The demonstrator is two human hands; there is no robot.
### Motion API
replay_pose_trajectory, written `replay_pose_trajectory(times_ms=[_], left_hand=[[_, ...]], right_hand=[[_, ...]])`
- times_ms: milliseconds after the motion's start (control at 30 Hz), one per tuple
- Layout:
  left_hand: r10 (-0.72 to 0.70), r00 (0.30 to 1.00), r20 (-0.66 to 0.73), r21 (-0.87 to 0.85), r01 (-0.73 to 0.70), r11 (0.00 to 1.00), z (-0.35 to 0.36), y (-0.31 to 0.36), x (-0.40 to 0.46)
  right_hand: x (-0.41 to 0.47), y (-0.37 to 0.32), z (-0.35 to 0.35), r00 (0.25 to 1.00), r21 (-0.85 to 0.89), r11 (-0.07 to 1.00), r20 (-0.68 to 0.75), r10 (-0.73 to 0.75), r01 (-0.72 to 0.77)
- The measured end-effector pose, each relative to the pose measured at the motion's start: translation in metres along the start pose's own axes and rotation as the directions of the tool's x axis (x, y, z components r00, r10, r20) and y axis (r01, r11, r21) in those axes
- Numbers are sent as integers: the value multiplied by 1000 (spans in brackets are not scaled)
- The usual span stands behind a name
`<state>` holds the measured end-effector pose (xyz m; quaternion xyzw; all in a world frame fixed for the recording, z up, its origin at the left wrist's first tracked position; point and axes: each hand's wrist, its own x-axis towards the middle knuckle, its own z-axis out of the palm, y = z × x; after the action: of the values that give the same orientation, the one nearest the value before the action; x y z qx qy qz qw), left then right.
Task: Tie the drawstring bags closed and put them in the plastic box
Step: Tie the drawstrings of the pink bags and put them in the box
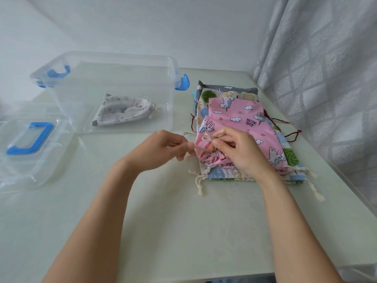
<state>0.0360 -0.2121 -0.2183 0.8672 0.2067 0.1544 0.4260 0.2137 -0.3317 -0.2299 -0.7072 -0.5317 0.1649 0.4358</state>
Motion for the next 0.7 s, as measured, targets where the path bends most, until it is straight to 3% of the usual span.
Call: replay_pose_trajectory(times_ms=[100,200,367,567,700], left_hand=[[46,998,-38,-216,-53,975,5,10,0],[72,995,-73,-286,-90,954,7,14,0],[173,982,79,-379,-131,916,14,15,-1],[141,988,65,-268,-119,956,28,4,6],[155,988,-13,-162,-155,975,33,8,5]], right_hand=[[0,-1,1,999,29,1000,-37,11,-10],[0,-3,3,996,28,999,-80,34,-32],[-1,-5,2,993,52,996,-84,79,-75],[-4,-15,-3,988,366,917,53,148,-157],[-7,-20,-5,988,419,897,116,99,-139]])
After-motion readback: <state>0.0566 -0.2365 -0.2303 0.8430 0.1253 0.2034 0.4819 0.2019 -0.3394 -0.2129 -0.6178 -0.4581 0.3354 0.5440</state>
